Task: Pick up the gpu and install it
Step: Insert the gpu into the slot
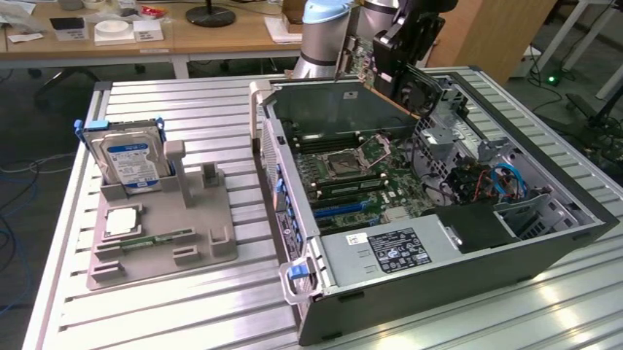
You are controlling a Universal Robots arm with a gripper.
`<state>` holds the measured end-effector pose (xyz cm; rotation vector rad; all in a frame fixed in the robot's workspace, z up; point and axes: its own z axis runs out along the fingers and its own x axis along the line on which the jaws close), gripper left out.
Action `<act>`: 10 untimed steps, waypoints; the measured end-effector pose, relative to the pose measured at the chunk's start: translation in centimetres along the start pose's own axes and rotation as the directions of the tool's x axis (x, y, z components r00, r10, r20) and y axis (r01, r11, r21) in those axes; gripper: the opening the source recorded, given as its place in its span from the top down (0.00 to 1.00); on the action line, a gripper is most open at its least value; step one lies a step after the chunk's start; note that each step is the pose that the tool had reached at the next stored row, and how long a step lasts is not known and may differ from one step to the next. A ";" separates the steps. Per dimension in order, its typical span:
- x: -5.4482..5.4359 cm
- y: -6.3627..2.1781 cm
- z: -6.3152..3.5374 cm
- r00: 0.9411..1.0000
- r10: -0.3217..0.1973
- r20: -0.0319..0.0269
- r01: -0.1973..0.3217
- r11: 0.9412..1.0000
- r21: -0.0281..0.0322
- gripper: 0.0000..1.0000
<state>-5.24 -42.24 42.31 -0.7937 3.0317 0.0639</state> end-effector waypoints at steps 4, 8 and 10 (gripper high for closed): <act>0.0 0.00 0.00 0.999 -0.045 -0.002 0.045 0.999 -0.001 0.72; -0.1 -0.04 0.00 0.997 -0.081 -0.003 0.081 0.997 -0.002 0.72; -0.1 -0.06 0.00 0.995 -0.095 -0.004 0.095 0.995 -0.002 0.72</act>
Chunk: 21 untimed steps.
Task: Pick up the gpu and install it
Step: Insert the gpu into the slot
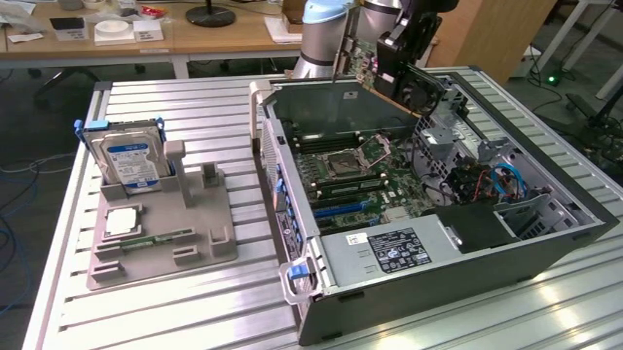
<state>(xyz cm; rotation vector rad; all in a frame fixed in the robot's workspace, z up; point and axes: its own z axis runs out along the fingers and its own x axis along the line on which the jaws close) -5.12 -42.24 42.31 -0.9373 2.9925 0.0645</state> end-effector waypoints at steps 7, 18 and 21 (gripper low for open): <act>-0.1 -0.10 0.00 0.999 -0.047 -0.002 0.047 0.999 -0.001 0.72; -0.3 -0.22 0.00 0.993 -0.115 -0.004 0.115 0.993 -0.002 0.72; -0.4 -0.26 0.00 0.991 -0.131 -0.005 0.131 0.991 -0.003 0.72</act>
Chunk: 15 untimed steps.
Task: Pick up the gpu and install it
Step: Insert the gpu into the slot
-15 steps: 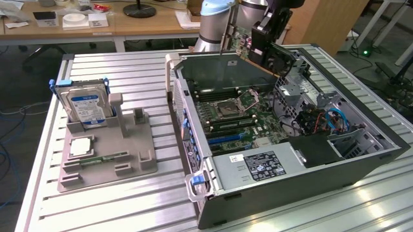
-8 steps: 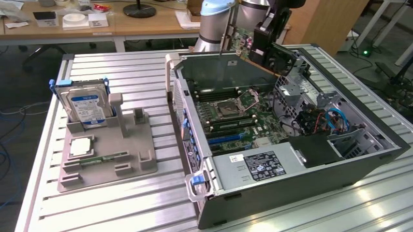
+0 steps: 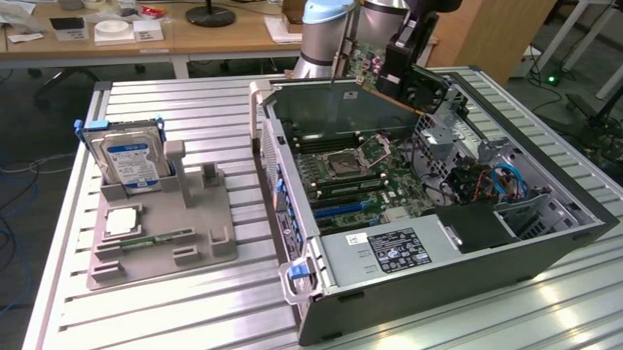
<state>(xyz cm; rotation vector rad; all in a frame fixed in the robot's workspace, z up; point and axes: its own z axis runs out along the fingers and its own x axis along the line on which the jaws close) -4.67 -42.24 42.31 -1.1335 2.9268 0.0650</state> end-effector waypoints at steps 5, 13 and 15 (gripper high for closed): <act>-0.1 -0.07 0.00 1.000 -0.028 -0.001 0.028 1.000 -0.001 0.72; -0.2 -0.17 0.00 0.997 -0.072 -0.003 0.072 0.997 -0.001 0.72; -0.2 -0.20 0.00 0.996 -0.084 -0.003 0.084 0.996 -0.002 0.72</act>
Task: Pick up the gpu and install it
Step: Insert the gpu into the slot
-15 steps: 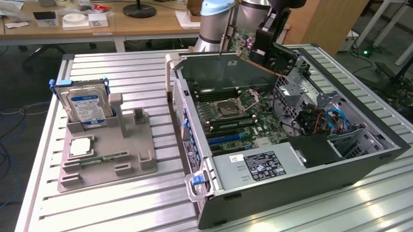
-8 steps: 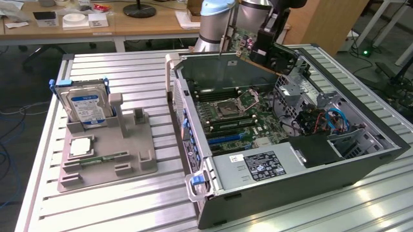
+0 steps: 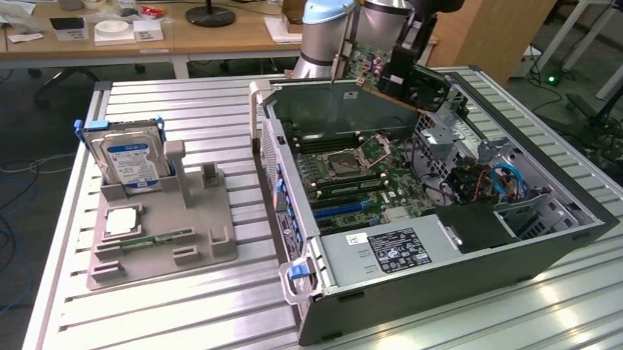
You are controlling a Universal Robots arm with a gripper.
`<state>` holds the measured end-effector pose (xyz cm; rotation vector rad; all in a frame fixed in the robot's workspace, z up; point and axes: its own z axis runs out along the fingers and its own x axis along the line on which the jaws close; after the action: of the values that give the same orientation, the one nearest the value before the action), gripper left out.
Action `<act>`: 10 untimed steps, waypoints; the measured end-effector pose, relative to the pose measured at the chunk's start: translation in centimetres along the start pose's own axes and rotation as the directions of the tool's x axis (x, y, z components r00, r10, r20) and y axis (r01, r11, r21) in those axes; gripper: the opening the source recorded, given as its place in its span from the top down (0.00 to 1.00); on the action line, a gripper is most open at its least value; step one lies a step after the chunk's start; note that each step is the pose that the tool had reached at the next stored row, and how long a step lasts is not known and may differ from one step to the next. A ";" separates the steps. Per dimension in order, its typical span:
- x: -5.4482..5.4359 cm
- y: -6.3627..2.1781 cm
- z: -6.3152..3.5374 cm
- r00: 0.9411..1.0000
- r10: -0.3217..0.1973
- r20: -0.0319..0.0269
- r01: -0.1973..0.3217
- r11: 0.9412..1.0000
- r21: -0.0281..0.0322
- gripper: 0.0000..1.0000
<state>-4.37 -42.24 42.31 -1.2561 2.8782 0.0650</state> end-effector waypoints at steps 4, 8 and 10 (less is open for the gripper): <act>-0.1 -0.07 0.00 1.000 -0.023 -0.001 0.023 1.000 0.000 0.72; -0.1 -0.13 0.00 0.999 -0.045 -0.002 0.045 0.999 -0.001 0.72; -0.1 -0.16 0.00 0.998 -0.055 -0.002 0.055 0.998 -0.001 0.72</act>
<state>-4.16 -42.24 42.31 -1.3360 2.8432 0.0651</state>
